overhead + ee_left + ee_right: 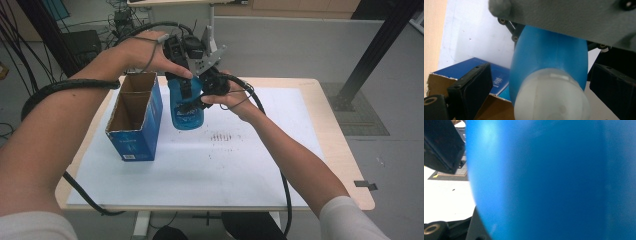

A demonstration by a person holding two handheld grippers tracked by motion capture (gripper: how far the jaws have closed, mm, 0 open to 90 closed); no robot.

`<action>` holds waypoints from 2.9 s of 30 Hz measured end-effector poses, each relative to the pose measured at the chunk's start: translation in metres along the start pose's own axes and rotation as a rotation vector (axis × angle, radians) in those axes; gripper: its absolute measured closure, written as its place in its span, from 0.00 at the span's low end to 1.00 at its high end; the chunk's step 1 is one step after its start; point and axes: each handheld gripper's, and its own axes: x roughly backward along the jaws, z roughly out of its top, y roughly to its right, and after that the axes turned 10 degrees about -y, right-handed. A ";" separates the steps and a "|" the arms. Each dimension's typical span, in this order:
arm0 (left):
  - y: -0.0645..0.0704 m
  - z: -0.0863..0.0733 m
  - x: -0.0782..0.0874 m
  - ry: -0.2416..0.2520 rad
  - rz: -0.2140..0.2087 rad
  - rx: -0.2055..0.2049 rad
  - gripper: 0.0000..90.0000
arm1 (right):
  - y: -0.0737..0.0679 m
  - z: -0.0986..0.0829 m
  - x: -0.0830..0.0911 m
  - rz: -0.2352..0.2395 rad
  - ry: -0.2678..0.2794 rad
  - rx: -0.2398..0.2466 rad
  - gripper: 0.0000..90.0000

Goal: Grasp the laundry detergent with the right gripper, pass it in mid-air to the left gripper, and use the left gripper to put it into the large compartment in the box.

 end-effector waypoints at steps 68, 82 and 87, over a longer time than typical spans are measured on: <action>0.002 0.003 -0.003 0.006 0.009 0.002 0.06 | -0.002 -0.002 0.006 0.013 0.015 -0.045 0.48; 0.002 0.001 -0.003 0.009 0.014 0.004 0.06 | -0.003 -0.002 0.006 0.009 0.019 -0.039 0.48; 0.002 0.001 -0.002 0.007 0.016 0.001 0.06 | -0.003 -0.001 0.006 0.010 0.020 -0.036 0.48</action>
